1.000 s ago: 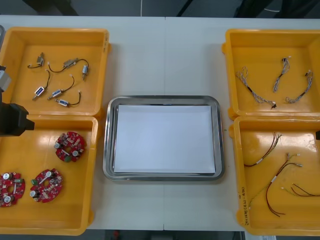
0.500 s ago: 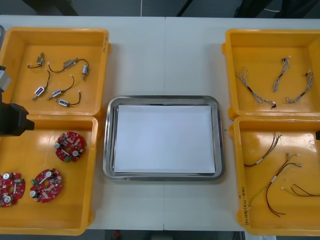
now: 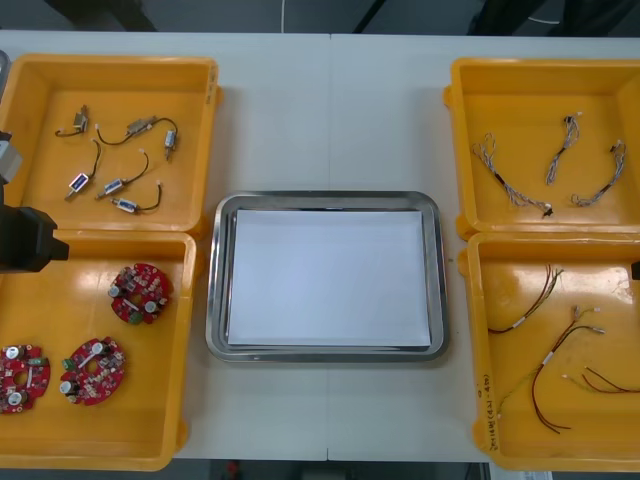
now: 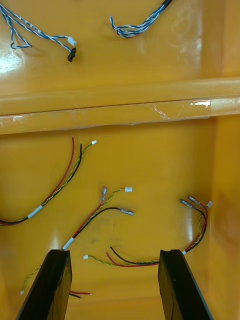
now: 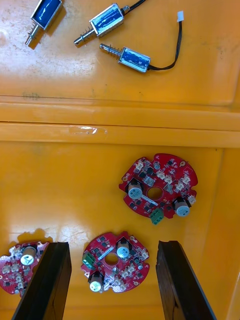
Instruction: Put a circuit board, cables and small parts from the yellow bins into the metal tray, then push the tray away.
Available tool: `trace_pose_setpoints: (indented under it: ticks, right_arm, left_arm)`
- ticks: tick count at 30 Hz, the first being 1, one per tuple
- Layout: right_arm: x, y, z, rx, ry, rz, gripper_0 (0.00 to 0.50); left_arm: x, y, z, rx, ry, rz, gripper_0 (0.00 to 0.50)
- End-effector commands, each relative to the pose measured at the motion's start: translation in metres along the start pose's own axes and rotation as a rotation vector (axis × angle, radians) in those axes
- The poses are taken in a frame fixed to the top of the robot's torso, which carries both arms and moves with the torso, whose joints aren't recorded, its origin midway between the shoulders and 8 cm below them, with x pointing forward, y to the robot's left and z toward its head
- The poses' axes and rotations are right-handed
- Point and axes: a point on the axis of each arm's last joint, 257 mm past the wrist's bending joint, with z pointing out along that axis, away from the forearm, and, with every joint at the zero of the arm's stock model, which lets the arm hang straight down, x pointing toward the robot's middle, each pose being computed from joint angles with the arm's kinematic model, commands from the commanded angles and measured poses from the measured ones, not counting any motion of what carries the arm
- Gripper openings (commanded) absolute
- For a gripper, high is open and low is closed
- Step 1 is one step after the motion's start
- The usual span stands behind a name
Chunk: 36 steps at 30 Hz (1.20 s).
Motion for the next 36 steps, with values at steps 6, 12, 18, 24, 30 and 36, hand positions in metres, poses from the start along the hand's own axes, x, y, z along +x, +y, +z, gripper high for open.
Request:
trace_pose_setpoints:
  ticks: [6,12,18,24,30,36]
  right_arm:
    - [0.0046,-0.0012,0.0006,0.011,0.012,-0.008,0.5]
    - [0.0046,-0.0012,0.0006,0.011,0.012,-0.008,0.5]
    - [0.0046,-0.0012,0.0006,0.011,0.012,-0.008,0.5]
    - [0.0046,-0.0012,0.0006,0.011,0.012,-0.008,0.5]
    - [0.0046,-0.0012,0.0006,0.011,0.012,-0.008,0.5]
    - [0.0046,-0.0012,0.0006,0.011,0.012,-0.008,0.5]
  left_arm:
    - [-0.0062,0.0116,-0.0123,-0.033,-0.031,0.052,0.5]
    - [-0.0062,0.0116,-0.0123,-0.033,-0.031,0.052,0.5]
    - [-0.0062,0.0116,-0.0123,-0.033,-0.031,0.052,0.5]
    - [-0.0062,0.0116,-0.0123,-0.033,-0.031,0.052,0.5]
    - [-0.0062,0.0116,-0.0123,-0.033,-0.031,0.052,0.5]
    - [-0.0062,0.0116,-0.0123,-0.033,-0.031,0.052,0.5]
